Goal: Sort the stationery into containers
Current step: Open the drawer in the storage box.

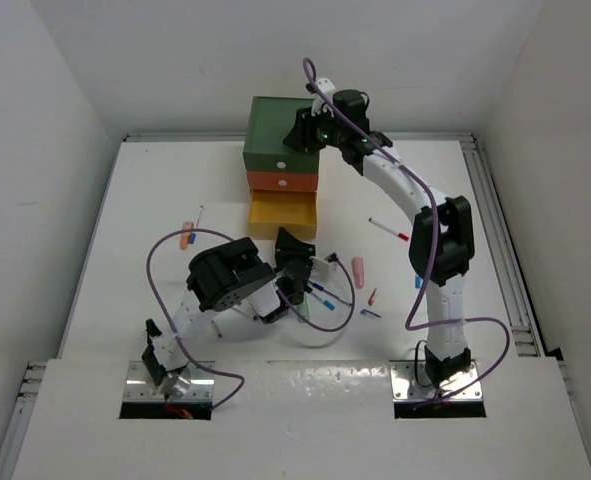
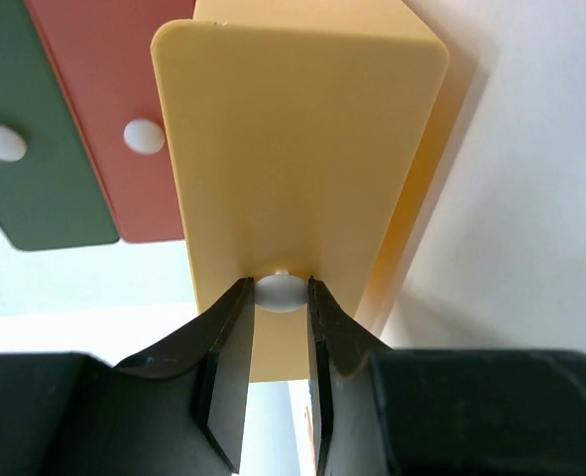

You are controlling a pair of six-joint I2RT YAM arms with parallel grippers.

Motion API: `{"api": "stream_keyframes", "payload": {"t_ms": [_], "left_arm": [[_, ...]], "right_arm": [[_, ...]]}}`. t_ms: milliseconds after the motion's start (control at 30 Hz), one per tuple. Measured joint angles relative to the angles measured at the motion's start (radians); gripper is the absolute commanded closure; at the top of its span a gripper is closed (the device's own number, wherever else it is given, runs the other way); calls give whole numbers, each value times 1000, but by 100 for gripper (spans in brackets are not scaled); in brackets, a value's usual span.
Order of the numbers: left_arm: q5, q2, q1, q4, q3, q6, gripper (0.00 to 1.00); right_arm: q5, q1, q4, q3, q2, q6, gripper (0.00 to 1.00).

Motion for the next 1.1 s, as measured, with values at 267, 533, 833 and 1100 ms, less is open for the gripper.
{"api": "stream_keyframes", "payload": {"t_ms": [267,533,833,1100], "left_arm": [[-43,-34,-32,0,-44,-7,63],[-63,-34,-32,-2,-44,6,28],[-72,-79,-37,-3,-63,24,24],[-126,-163,-145,-3,-136,3,19]], "right_arm": [[-2,4,-5,-11,-10,0,57],[-2,17,-18,-18,-20,0,57],[-2,26,-24,-35,-36,-6,56],[-2,34,-32,-82,-74,-12,56]]}}
